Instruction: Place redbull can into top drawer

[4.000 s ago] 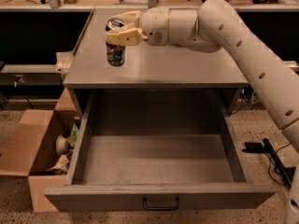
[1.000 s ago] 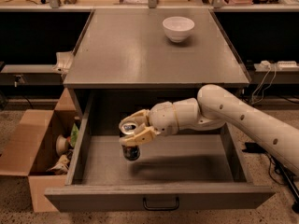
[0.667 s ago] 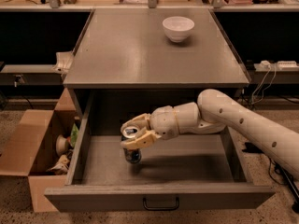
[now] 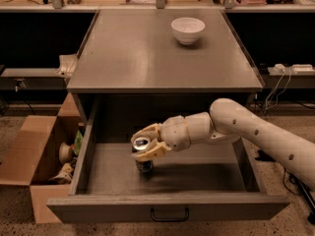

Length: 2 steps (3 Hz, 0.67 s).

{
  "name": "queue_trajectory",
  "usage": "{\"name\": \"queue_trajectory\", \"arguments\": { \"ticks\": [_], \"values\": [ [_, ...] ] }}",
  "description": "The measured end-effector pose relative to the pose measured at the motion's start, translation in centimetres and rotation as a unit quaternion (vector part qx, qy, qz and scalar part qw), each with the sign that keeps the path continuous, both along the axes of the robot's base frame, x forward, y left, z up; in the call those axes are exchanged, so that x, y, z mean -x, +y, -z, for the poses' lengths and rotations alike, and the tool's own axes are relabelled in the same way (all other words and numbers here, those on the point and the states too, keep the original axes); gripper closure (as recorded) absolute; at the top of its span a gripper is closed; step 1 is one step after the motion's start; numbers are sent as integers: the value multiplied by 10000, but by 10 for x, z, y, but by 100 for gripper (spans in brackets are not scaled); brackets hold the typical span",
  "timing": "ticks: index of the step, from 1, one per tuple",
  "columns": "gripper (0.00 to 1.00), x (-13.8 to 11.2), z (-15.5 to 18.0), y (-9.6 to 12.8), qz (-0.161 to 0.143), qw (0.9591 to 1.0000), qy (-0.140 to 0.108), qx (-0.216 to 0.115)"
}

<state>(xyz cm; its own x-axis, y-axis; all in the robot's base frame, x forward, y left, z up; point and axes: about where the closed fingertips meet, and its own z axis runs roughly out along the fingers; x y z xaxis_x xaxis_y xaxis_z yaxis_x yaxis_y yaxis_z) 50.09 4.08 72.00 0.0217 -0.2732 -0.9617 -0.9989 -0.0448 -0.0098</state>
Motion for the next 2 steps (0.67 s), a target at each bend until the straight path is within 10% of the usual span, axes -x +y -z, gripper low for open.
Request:
{"name": "queue_trajectory", "arguments": {
  "ticks": [2],
  "values": [
    [100, 1, 9, -4, 33, 9998, -180, -42]
  ]
}}
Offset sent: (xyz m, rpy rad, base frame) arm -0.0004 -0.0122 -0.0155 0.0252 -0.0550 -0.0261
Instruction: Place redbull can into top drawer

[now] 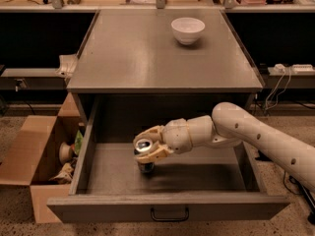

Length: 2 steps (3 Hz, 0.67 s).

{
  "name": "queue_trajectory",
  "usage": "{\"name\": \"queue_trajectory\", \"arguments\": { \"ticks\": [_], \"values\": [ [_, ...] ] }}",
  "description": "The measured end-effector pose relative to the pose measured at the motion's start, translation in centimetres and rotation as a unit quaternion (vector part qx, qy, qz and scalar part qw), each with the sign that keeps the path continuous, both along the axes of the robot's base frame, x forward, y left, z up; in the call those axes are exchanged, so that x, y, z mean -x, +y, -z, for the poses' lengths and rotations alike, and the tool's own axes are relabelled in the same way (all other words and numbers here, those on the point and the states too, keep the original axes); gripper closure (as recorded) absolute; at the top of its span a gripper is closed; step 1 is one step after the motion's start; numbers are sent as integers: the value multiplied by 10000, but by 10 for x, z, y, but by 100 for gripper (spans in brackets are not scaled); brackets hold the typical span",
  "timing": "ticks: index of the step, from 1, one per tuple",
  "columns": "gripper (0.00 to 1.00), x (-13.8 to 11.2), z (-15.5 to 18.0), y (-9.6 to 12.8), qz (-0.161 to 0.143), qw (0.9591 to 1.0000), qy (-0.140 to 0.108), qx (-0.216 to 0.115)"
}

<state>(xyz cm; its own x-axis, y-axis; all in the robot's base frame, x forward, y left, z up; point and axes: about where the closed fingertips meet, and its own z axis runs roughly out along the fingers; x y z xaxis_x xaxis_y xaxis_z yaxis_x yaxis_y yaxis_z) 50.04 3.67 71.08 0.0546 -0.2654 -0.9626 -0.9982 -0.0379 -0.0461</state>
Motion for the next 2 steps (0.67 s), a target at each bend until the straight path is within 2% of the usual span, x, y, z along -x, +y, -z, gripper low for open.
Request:
{"name": "queue_trajectory", "arguments": {
  "ticks": [2],
  "values": [
    [100, 1, 16, -7, 89, 9999, 66, -112]
  ]
}}
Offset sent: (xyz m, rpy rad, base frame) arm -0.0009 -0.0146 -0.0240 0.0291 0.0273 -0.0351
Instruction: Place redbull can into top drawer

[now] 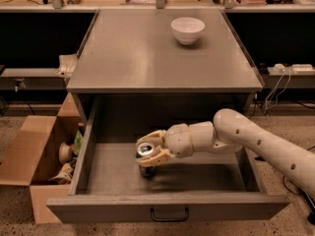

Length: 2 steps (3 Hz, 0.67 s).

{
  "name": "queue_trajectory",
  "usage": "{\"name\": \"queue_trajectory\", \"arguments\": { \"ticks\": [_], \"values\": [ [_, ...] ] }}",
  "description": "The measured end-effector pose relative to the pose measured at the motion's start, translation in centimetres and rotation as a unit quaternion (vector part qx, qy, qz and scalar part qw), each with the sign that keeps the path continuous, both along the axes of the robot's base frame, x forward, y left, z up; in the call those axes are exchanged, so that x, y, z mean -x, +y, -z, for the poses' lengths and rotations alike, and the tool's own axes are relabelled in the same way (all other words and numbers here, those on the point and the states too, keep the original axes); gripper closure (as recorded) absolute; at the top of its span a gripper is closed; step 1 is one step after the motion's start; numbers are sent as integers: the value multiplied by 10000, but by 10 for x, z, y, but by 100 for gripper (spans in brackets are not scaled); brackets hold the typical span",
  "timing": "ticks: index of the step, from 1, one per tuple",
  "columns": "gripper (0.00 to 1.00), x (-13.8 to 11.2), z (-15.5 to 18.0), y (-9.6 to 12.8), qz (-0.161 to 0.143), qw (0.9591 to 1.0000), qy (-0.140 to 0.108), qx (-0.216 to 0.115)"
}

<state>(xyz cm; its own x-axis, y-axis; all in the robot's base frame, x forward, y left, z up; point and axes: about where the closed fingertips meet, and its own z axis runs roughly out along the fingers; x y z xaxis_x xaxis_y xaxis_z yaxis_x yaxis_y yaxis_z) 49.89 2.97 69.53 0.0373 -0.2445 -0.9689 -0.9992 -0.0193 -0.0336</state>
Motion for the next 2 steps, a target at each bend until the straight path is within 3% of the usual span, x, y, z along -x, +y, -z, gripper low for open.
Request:
{"name": "queue_trajectory", "arguments": {
  "ticks": [2],
  "values": [
    [99, 0, 9, -3, 51, 9999, 86, -54]
  ]
}}
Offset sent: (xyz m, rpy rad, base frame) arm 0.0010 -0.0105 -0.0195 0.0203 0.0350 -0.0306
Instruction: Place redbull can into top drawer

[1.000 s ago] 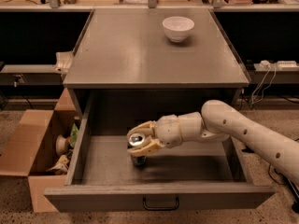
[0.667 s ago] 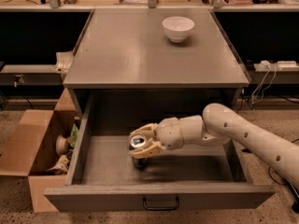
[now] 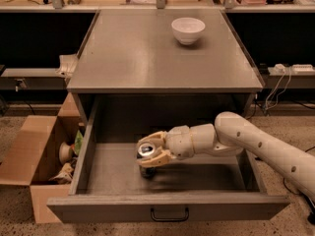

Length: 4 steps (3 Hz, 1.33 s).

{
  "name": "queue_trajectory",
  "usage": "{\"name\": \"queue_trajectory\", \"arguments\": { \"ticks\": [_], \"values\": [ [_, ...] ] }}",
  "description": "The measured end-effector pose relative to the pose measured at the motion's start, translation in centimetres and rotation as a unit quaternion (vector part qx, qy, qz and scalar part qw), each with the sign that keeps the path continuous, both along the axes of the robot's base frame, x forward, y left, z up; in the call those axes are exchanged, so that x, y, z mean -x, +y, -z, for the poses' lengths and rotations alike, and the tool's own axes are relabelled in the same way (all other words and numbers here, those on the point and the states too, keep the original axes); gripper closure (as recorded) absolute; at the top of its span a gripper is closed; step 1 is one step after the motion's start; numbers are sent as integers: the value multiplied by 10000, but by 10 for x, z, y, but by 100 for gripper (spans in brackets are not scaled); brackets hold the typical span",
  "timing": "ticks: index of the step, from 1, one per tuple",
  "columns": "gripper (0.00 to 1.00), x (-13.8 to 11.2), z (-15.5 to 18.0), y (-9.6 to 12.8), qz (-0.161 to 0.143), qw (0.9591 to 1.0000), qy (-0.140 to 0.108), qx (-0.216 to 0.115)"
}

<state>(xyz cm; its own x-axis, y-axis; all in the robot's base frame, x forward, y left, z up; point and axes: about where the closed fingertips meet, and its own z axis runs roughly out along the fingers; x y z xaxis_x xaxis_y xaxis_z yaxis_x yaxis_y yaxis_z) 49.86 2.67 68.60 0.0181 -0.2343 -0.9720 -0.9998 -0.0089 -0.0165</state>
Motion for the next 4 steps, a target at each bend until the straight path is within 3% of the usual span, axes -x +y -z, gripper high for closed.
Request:
{"name": "queue_trajectory", "arguments": {
  "ticks": [2, 3, 4],
  "values": [
    [52, 0, 0, 0, 0, 10000, 0, 0],
    [21, 0, 0, 0, -1, 10000, 0, 0],
    [0, 0, 0, 0, -1, 10000, -2, -2]
  ]
}}
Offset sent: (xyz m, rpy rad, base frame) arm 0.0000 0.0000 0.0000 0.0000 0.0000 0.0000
